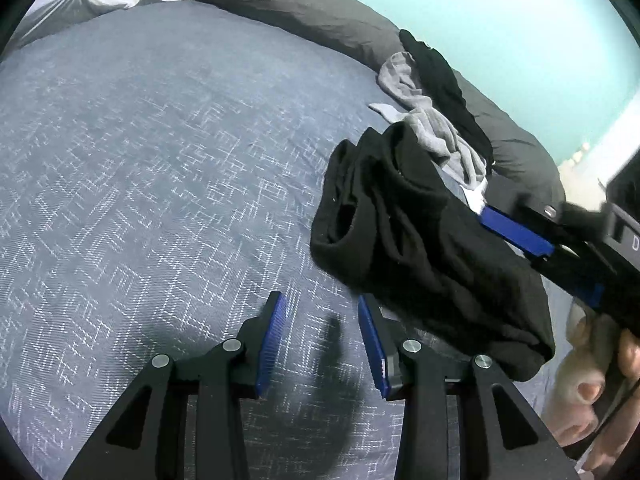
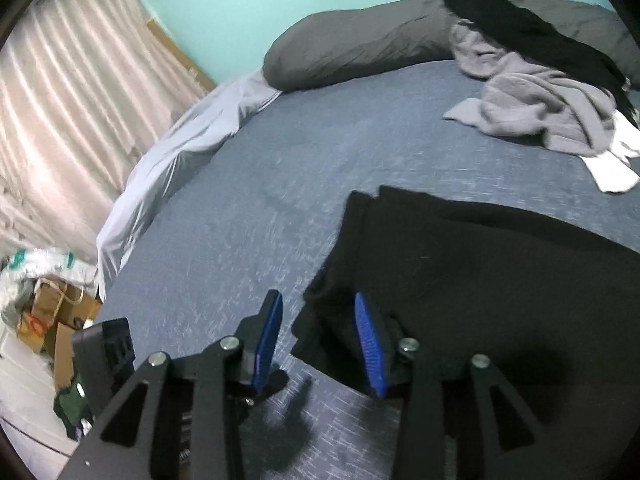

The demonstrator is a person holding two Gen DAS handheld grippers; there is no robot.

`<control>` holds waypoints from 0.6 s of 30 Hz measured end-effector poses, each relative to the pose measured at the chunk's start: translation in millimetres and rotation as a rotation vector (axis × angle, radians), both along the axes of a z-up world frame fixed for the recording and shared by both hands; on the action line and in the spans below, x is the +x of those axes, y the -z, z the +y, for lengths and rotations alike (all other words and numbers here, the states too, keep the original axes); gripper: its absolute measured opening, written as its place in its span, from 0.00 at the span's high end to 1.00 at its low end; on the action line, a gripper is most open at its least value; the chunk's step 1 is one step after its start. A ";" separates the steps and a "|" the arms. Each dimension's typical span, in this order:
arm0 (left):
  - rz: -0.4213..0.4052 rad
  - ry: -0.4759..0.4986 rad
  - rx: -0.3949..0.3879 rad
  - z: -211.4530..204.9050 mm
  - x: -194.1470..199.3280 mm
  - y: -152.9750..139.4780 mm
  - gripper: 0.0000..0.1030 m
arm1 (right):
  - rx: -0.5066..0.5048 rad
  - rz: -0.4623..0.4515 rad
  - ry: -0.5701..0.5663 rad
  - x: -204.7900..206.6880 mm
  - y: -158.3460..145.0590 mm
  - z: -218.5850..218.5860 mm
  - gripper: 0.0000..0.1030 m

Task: Fold clothes
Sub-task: 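Lower the folded end onto the garment and open the right gripper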

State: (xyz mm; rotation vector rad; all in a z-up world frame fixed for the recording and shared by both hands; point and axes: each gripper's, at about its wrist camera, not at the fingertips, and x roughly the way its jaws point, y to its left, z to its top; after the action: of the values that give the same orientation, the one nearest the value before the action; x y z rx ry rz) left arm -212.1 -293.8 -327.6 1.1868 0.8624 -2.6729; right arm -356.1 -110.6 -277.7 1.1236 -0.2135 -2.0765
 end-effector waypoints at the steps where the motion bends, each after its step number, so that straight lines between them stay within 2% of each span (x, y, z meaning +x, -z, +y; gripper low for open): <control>1: 0.001 0.002 0.001 0.6 -0.3 0.0 0.60 | -0.002 -0.002 0.022 -1.1 -1.5 9.3 0.63; 10: 0.036 0.029 0.005 10.0 -6.3 -6.7 0.59 | 0.035 -0.030 0.271 -18.9 -0.1 147.2 0.63; 16: 0.062 0.040 0.004 19.1 -11.8 -14.0 0.58 | 0.070 -0.029 0.352 -13.4 10.6 206.2 0.63; 18: 0.068 0.039 0.006 21.2 -14.8 -17.1 0.54 | 0.073 -0.039 0.371 -12.3 16.2 219.5 0.63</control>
State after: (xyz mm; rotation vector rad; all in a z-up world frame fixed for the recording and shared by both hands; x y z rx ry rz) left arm -226.9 -272.5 -310.4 1.1323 0.8653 -2.7584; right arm -368.4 108.9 -293.9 1.2440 -0.3934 -2.4040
